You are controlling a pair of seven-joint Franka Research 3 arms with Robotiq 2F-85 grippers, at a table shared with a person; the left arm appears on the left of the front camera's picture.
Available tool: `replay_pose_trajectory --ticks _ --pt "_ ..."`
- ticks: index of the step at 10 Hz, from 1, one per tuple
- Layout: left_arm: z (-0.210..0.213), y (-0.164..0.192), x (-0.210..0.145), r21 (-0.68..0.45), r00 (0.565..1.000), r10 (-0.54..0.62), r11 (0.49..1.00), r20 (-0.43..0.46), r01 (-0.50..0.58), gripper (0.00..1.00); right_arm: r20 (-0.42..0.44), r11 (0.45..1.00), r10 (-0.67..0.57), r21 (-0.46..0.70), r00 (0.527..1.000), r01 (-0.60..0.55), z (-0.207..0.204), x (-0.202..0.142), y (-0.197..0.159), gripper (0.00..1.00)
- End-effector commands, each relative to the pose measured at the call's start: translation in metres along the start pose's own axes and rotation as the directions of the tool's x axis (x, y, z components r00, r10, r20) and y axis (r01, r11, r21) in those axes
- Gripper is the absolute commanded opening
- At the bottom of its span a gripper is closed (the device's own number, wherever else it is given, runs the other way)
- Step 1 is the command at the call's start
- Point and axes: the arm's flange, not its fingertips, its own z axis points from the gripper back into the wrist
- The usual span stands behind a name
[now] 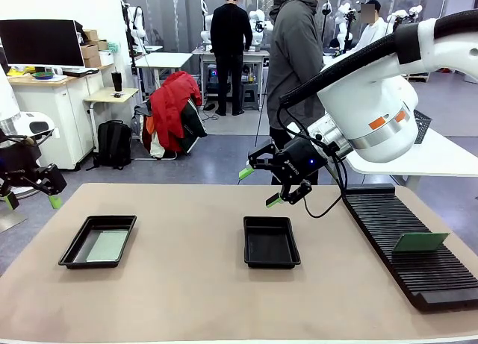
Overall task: Inspect and transfer BCBs to ESD trays.
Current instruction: Pick up the Blank PCB from the PCB Rack and place it in the right ESD tray.
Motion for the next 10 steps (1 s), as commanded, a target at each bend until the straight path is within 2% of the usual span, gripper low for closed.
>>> replay_pose_trajectory --ticks 1,3,6,8,10 --pt "-0.002 0.001 -0.001 -0.002 1.000 -0.006 1.000 0.000 0.006 1.00 -0.001 1.000 -0.004 -0.005 1.000 0.004 0.000 0.000 0.000 1.00" --pt "-0.002 0.001 -0.001 -0.002 1.000 -0.006 1.000 0.000 0.006 1.00 0.000 1.000 0.000 0.000 1.000 0.000 0.000 0.000 0.000 1.00" --pt "-0.002 0.001 -0.001 -0.002 1.000 -0.006 1.000 0.000 0.006 1.00 -0.046 0.969 0.224 -0.100 0.973 -0.228 0.052 -0.023 -0.001 1.00" --pt "-0.002 0.001 -0.001 -0.002 1.000 -0.006 1.000 0.000 0.006 1.00 -0.083 0.917 0.336 -0.199 0.938 -0.346 0.103 -0.033 0.003 1.00" --pt "-0.002 0.001 -0.001 -0.002 1.000 -0.006 1.000 0.000 0.006 1.00 -0.164 0.818 0.482 -0.268 0.860 -0.510 0.160 -0.044 0.006 1.00"
